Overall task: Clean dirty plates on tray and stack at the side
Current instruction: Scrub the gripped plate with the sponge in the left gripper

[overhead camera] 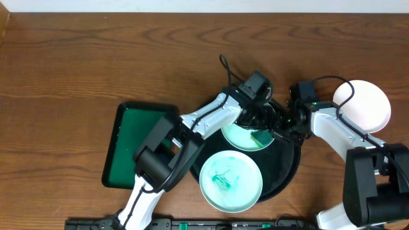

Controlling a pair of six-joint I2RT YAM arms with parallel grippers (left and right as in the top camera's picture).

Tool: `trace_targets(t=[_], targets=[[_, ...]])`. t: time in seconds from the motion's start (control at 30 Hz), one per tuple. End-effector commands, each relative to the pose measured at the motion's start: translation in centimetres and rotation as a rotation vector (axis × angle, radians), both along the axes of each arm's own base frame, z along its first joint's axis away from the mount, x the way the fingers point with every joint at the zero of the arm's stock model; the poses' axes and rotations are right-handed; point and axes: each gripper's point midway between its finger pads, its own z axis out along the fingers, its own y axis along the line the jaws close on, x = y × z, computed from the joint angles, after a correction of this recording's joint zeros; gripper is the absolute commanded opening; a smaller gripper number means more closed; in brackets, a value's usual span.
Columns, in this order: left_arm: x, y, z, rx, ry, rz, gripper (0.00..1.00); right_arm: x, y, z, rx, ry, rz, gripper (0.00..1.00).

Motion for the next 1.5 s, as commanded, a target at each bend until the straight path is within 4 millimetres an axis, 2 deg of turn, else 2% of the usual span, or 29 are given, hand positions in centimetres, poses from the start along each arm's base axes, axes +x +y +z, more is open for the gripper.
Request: trace_targets(t=[0.0, 0.13, 0.2, 0.4, 0.63, 0.77, 0.87, 1.03, 1.17, 1.23, 1.33, 1.47], targets=[[2.7, 4.1, -5.5, 0.168, 0.011, 0.14, 0.07, -3.7, -0.4, -2.7, -0.056, 0.139, 0.025, 0.01], [5.7, 8.3, -5.9, 0.261, -0.028, 0.244, 0.07, -3.7, -0.4, -2.7, -0.056, 0.139, 0.025, 0.01], [6.9, 11.0, -6.4, 0.34, -0.047, 0.3, 0.07, -3.7, -0.5, -2.7, -0.057, 0.14, 0.025, 0.01], [9.1, 17.4, -7.0, 0.54, -0.112, 0.402, 0.07, -4.0, -0.6, -2.7, -0.063, 0.151, 0.026, 0.01], [8.3, 23.0, -6.7, 0.829, -0.169, 0.388, 0.07, -4.0, -0.8, -2.7, -0.073, 0.152, 0.025, 0.01], [7.3, 26.4, -5.6, 1.028, -0.2, 0.363, 0.07, -4.0, -0.8, -2.7, -0.073, 0.15, 0.026, 0.01], [6.6, 28.2, -4.8, 1.133, -0.207, 0.337, 0.07, -4.0, -0.8, -2.7, -0.073, 0.15, 0.026, 0.01], [4.8, 28.6, -4.5, 1.181, -0.153, 0.26, 0.07, -3.9, -0.7, -2.7, -0.072, 0.146, 0.026, 0.01], [3.4, 26.7, -4.8, 1.152, -0.135, 0.127, 0.07, -3.9, -0.7, -2.7, -0.072, 0.146, 0.025, 0.01], [2.6, 25.0, -5.1, 1.119, -0.129, 0.061, 0.07, -3.9, -0.7, -2.7, -0.072, 0.146, 0.026, 0.01], [0.5, 21.3, -5.9, 1.017, -0.109, -0.068, 0.07, -3.9, -0.7, -2.7, -0.072, 0.147, 0.026, 0.01], [-2.2, 16.9, -6.7, 0.873, -0.059, -0.156, 0.07, -3.8, -0.7, -2.7, -0.071, 0.143, 0.026, 0.01]])
